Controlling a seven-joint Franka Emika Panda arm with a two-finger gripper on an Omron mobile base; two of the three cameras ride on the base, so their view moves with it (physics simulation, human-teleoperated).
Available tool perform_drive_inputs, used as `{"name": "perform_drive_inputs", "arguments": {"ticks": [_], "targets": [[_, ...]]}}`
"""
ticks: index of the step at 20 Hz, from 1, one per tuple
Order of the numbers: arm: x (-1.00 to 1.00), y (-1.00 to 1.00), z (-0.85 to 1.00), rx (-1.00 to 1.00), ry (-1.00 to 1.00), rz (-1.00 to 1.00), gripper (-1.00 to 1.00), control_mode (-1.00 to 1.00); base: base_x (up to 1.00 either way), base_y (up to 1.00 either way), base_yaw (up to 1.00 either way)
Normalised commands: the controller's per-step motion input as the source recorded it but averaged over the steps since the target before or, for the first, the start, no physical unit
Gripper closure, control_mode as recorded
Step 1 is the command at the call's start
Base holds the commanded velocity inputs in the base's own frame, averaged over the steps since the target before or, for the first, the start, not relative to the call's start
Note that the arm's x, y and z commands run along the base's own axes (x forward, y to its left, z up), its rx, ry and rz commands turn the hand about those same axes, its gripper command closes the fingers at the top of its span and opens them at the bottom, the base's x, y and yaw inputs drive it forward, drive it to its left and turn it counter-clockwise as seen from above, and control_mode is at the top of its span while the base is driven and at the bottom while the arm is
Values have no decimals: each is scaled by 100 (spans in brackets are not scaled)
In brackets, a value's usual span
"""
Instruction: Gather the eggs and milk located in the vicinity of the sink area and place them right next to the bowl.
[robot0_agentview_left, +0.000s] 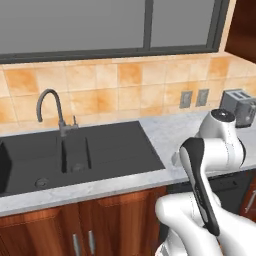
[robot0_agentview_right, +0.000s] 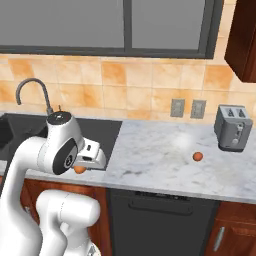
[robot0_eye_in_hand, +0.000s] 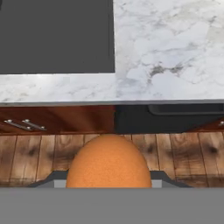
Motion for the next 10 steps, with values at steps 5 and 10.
{"name": "perform_drive_inputs", "arguments": {"ticks": [5,10], "targets": [[0,0,0,0,0,0,100,100,0,100,3],[0,0,0,0,0,0,100,100,0,100,1]]}}
